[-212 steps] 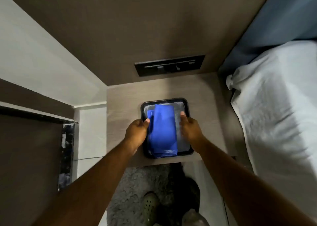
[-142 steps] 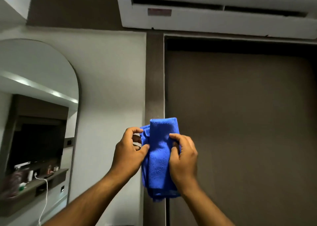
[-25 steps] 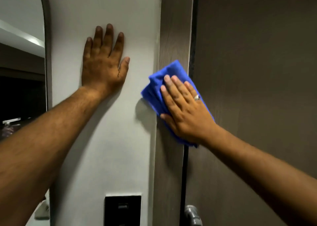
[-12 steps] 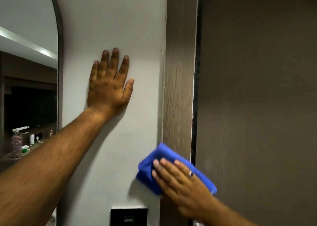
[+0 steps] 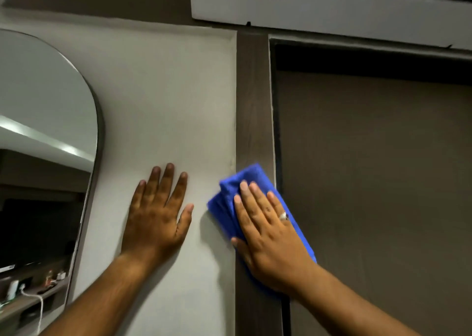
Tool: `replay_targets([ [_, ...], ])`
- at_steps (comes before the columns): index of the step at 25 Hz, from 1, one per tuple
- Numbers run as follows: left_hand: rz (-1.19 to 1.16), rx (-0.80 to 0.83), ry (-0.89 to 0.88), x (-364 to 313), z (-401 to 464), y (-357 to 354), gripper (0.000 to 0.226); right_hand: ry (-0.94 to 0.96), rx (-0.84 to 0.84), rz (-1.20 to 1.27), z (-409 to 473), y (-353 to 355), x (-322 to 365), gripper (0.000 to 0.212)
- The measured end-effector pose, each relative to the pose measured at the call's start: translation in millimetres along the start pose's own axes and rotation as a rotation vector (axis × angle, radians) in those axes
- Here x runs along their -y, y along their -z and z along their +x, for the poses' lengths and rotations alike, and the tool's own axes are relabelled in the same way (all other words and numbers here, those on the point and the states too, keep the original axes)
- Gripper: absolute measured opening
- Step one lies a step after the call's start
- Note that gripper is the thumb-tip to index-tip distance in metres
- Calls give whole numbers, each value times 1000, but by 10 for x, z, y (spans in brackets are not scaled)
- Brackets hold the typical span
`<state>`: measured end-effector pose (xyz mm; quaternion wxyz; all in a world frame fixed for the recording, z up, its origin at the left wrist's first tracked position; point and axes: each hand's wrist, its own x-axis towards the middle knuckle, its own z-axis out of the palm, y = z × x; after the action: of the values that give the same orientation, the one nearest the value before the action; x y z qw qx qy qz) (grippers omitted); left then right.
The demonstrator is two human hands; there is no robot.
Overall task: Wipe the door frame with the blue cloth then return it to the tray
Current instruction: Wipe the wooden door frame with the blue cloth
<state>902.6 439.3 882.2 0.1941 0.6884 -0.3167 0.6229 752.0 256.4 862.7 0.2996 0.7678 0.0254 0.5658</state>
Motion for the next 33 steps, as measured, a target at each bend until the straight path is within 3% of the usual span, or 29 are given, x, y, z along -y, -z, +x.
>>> replay_targets([
  [4,-4,12,11,-20,-12,17,67,85,2,19,-97,-47,-69,65],
  [10,-11,12,4,-1,-44,-3,66,-167,10,13,1303,208,-753,67],
  [13,-15,1,14,-8,-30,5,66,-209,-15,32,1591,219,-856,67],
  [18,-22,46,-10,15,-4,68,67,-241,-118,482,1367,289,-739,53],
  [21,-40,115,14,9,17,157,68,-428,-225,449,1161,361,-705,51],
  [23,-70,186,65,-73,39,258,71,-681,-199,361,1065,422,-676,70],
  [25,-166,219,134,-272,16,380,72,-874,-110,396,990,543,-682,87],
  [28,-464,70,258,-737,-98,531,56,-919,-57,527,789,699,-646,58],
  [30,-633,-32,288,-1105,-145,596,49,-955,-140,640,545,822,-617,39],
  [33,-1024,70,374,-1673,-96,653,49,-1042,-322,848,85,1109,-640,27],
])
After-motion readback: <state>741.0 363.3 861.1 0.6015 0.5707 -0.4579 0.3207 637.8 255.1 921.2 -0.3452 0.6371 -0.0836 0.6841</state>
